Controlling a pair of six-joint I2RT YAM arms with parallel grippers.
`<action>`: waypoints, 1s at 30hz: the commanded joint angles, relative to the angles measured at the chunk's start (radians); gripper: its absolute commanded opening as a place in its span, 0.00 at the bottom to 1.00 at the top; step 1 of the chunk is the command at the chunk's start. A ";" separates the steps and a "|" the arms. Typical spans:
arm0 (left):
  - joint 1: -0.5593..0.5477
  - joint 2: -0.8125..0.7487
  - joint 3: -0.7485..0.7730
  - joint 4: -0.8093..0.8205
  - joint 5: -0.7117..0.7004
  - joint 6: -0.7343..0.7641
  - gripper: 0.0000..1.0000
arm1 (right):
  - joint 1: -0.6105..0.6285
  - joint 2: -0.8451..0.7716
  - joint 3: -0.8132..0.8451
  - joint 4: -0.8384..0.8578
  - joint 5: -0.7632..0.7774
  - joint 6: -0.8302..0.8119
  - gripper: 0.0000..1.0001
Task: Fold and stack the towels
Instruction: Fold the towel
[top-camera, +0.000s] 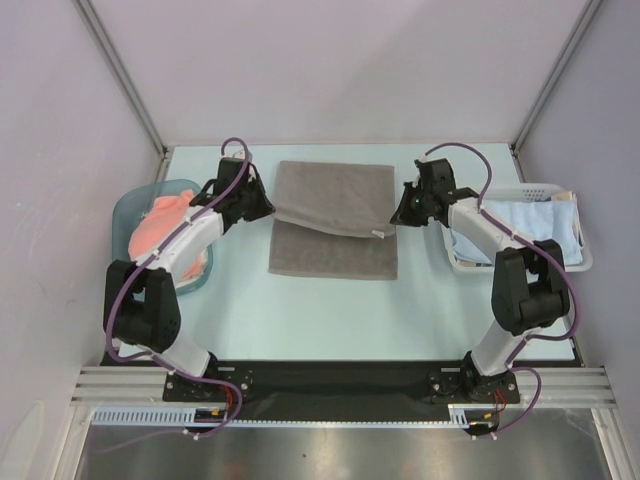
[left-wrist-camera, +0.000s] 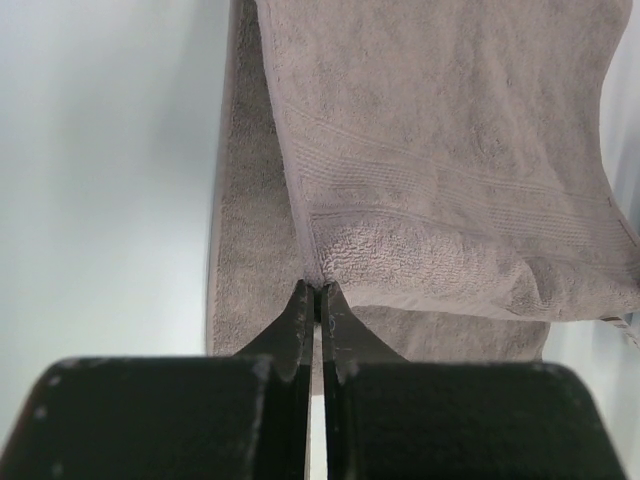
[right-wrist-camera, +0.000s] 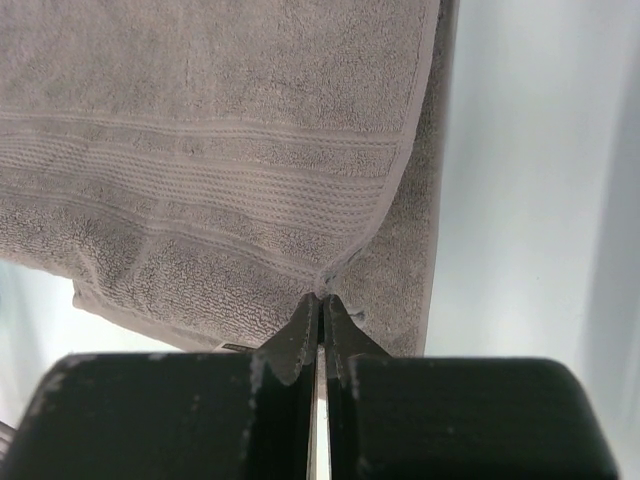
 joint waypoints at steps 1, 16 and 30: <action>-0.010 -0.064 -0.031 0.029 -0.020 -0.014 0.00 | 0.014 -0.058 -0.010 0.008 0.017 0.002 0.00; -0.027 -0.132 -0.137 0.055 -0.026 -0.021 0.00 | 0.034 -0.114 -0.080 0.009 0.046 0.008 0.00; -0.029 -0.164 -0.200 0.075 -0.023 -0.028 0.00 | 0.050 -0.147 -0.113 0.003 0.068 0.008 0.00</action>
